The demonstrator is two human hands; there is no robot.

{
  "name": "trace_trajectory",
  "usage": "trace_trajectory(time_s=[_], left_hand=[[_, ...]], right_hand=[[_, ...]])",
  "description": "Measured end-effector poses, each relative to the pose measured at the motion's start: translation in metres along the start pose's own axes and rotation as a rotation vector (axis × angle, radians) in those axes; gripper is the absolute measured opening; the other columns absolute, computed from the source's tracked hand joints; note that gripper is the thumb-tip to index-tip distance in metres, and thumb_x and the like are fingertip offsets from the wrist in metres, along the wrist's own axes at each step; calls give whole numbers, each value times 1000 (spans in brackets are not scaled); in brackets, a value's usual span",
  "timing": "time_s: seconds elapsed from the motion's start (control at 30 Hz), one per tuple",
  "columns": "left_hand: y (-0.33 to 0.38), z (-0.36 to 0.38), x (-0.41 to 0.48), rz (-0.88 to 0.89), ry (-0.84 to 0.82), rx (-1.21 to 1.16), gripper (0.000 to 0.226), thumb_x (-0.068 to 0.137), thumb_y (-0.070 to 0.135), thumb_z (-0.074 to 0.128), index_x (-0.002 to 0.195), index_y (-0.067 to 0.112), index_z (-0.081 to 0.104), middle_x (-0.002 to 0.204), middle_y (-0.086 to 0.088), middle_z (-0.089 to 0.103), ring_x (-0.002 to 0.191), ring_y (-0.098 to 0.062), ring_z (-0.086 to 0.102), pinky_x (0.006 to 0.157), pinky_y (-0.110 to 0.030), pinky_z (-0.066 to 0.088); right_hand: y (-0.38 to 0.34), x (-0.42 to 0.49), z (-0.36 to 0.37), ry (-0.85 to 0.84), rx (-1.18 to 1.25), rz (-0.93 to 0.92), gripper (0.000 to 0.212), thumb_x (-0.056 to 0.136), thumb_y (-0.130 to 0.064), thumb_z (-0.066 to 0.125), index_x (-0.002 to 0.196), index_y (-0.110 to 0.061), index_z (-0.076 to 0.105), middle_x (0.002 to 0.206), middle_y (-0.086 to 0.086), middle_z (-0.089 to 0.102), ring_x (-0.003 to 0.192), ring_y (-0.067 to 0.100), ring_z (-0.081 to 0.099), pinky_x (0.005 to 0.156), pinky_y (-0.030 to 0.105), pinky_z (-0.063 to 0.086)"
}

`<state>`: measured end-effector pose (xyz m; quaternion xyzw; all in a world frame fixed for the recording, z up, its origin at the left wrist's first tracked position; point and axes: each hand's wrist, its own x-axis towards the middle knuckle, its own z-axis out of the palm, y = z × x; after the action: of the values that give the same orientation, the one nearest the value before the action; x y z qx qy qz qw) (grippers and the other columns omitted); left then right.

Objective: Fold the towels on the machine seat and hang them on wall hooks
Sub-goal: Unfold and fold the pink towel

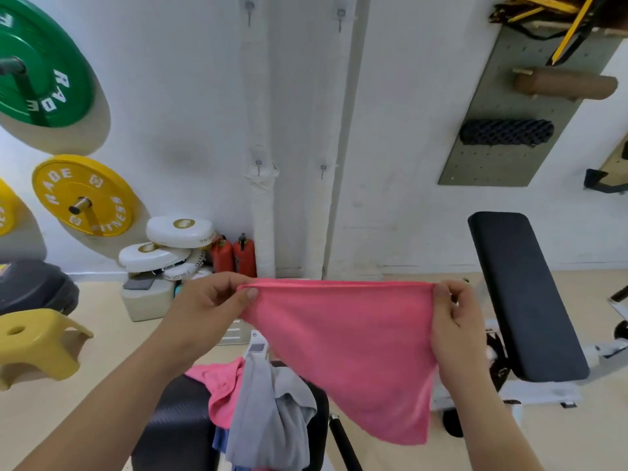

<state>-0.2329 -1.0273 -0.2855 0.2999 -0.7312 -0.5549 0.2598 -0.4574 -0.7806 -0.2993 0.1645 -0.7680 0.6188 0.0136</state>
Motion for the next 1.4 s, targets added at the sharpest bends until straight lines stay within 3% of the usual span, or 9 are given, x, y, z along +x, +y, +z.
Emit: trace_trajectory(time_s=[0.13, 0.23, 0.37, 0.5, 0.87, 1.03, 1.17, 1.27, 1.4], left_hand=[[-6, -2, -3, -38, 84, -31, 19, 83, 12, 82, 95, 27, 80, 79, -4, 75, 72, -10, 67, 70, -25, 59], [-21, -5, -7, -143, 44, -20, 35, 77, 13, 88, 107, 25, 74, 71, -8, 65, 70, -15, 64, 73, -34, 58], [-41, -11, -16, -239, 45, -67, 15, 78, 15, 87, 84, 9, 75, 80, -19, 74, 70, -22, 67, 71, -40, 59], [-52, -18, -25, -295, 47, -204, 17, 88, 17, 76, 89, 2, 67, 76, -17, 69, 68, -23, 64, 66, -40, 56], [-89, -50, -48, -523, 379, -159, 19, 88, 22, 79, 89, 6, 69, 66, -7, 65, 62, -20, 58, 56, -31, 47], [-84, -65, -41, -422, 284, -43, 11, 85, 16, 80, 91, 22, 73, 82, -4, 78, 74, -21, 72, 68, -34, 57], [-81, -98, -26, -276, 22, -20, 41, 90, 8, 74, 117, 39, 72, 95, 10, 79, 86, -1, 73, 76, -14, 54], [-77, -135, -8, -165, -22, 50, 48, 92, 2, 69, 106, 48, 70, 102, 34, 73, 101, 12, 67, 84, -1, 45], [-81, -176, 19, -80, -42, 227, 28, 91, 15, 70, 93, 42, 77, 95, 23, 76, 95, 5, 69, 79, -5, 47]], right_hand=[[10, 2, 7, -28, 9, 55, 13, 107, -27, 47, 99, -22, 56, 87, -2, 59, 74, 1, 53, 67, 28, 41], [19, -2, 11, -70, 0, 120, 15, 107, -25, 46, 105, -16, 57, 96, 0, 62, 86, 11, 57, 71, 27, 43], [32, -9, 21, -125, 26, 210, 14, 107, -24, 49, 105, -16, 60, 97, -3, 63, 84, 7, 55, 71, 27, 45], [46, -18, 39, -201, 62, 323, 15, 105, -29, 55, 98, -18, 65, 99, 5, 68, 86, 17, 60, 79, 37, 48], [41, -69, 148, -516, 109, 419, 15, 101, -33, 61, 97, -23, 71, 92, 2, 75, 89, 19, 67, 84, 40, 52], [0, -102, 207, -848, 124, 327, 15, 98, -29, 66, 87, -26, 74, 91, 2, 76, 88, 16, 70, 83, 35, 57], [-37, -116, 259, -980, 136, 245, 10, 95, -18, 71, 90, -14, 78, 87, 6, 78, 85, 16, 73, 80, 23, 57], [-56, -120, 296, -999, 158, 216, 8, 93, -8, 72, 89, -3, 77, 81, 14, 77, 76, 7, 71, 73, 15, 53], [-69, -123, 334, -982, 145, 228, 9, 92, -10, 72, 94, -1, 76, 86, 14, 78, 80, 10, 73, 76, 18, 56]])
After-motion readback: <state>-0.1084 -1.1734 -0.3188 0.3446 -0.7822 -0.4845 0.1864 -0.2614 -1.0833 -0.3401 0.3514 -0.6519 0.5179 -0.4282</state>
